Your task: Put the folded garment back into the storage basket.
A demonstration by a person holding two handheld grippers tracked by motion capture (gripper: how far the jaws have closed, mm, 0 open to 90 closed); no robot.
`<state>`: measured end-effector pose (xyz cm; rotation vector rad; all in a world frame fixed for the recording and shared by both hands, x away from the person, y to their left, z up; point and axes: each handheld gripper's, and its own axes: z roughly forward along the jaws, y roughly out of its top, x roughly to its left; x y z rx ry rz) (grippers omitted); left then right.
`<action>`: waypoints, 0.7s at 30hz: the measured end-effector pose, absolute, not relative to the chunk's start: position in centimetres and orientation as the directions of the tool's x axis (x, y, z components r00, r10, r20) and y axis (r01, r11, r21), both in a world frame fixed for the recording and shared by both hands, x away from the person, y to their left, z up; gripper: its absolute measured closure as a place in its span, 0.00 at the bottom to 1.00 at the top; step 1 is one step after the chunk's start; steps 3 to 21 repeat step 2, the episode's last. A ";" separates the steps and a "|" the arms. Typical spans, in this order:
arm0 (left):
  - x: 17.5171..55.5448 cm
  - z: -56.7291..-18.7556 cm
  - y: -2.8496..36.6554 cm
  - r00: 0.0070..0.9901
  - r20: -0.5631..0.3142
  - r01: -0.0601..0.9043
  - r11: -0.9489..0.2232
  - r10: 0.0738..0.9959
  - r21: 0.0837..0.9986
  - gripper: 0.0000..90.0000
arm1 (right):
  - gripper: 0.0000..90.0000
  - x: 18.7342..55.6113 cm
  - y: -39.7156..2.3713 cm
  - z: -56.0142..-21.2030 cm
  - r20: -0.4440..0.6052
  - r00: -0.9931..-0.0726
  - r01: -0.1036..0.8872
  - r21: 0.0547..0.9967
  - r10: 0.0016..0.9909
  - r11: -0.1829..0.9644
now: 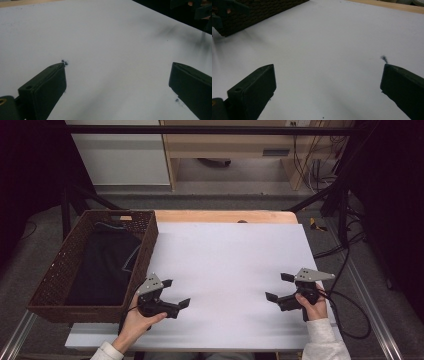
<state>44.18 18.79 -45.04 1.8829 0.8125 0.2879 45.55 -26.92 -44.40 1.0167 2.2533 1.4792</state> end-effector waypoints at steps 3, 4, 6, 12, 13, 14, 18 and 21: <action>44.3 -45.5 18.8 0.739 -0.161 0.414 -0.252 0.655 0.875 0.01 | 0.01 45.6 -27.0 -44.7 0.162 -0.722 0.419 0.876 0.673 0.238; 44.3 -45.5 18.8 0.739 -0.161 0.414 -0.252 0.655 0.875 0.01 | 0.01 45.6 -27.0 -44.7 0.162 -0.722 0.419 0.876 0.673 0.238; 44.3 -45.5 18.8 0.739 -0.161 0.414 -0.252 0.655 0.875 0.01 | 0.01 45.6 -27.0 -44.7 0.162 -0.722 0.419 0.876 0.673 0.238; 44.3 -45.5 18.8 0.739 -0.161 0.414 -0.252 0.655 0.875 0.01 | 0.01 45.6 -27.0 -44.7 0.162 -0.722 0.419 0.876 0.673 0.238; 44.3 -45.5 18.8 0.739 -0.161 0.414 -0.252 0.655 0.875 0.01 | 0.01 45.6 -27.0 -44.7 0.162 -0.722 0.419 0.876 0.673 0.238; 44.3 -45.5 18.8 0.739 -0.161 0.414 -0.252 0.655 0.875 0.01 | 0.01 45.6 -27.0 -44.7 0.162 -0.722 0.419 0.876 0.673 0.238; 44.3 -45.5 18.8 0.739 -0.161 0.414 -0.252 0.655 0.875 0.01 | 0.01 45.6 -27.0 -44.7 0.162 -0.722 0.419 0.876 0.673 0.238; 44.3 -45.5 18.8 0.739 -0.161 0.414 -0.252 0.655 0.875 0.01 | 0.01 45.6 -27.0 -44.7 0.162 -0.722 0.419 0.876 0.673 0.238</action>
